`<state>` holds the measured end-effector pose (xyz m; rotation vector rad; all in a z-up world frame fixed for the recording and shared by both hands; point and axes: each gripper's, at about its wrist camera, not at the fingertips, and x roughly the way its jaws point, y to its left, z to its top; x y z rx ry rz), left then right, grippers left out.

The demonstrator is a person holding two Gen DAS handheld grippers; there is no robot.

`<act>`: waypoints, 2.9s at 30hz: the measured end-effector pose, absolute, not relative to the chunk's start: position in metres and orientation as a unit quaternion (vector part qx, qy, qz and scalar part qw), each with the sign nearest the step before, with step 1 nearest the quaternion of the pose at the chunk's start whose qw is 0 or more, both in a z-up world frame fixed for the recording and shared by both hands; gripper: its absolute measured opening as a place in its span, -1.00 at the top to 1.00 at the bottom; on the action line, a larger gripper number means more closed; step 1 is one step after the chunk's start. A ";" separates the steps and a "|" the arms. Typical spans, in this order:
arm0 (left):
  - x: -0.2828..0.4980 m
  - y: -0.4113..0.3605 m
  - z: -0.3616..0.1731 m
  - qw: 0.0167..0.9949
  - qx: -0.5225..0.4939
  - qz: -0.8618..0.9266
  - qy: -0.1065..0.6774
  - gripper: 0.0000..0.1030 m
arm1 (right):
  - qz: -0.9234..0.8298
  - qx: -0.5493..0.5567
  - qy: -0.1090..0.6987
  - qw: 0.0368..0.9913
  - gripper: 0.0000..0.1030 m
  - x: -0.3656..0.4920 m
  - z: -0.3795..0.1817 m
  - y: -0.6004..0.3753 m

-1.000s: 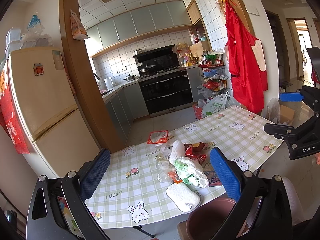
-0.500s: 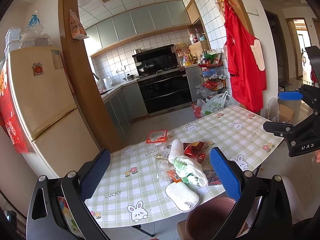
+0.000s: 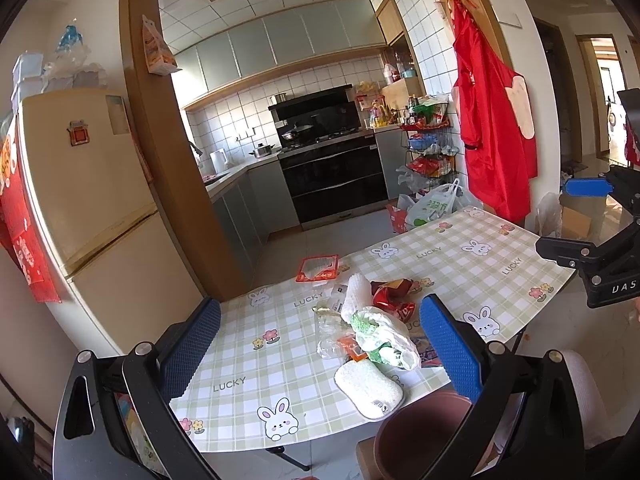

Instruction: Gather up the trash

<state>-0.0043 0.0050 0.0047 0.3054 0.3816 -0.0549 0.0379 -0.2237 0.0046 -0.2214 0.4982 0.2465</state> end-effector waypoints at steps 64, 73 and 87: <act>0.072 0.092 -0.197 0.946 -0.005 0.011 0.325 -0.90 | 0.164 0.022 0.363 0.917 -0.89 0.120 -0.180 -0.225; 0.089 0.093 -0.227 0.931 -0.019 0.001 0.363 -0.90 | 0.241 -0.061 0.402 0.881 -0.89 0.151 -0.227 -0.199; 0.095 0.106 -0.232 0.927 -0.046 0.007 0.373 -0.89 | 0.299 -0.161 0.387 0.858 -0.89 0.161 -0.231 -0.140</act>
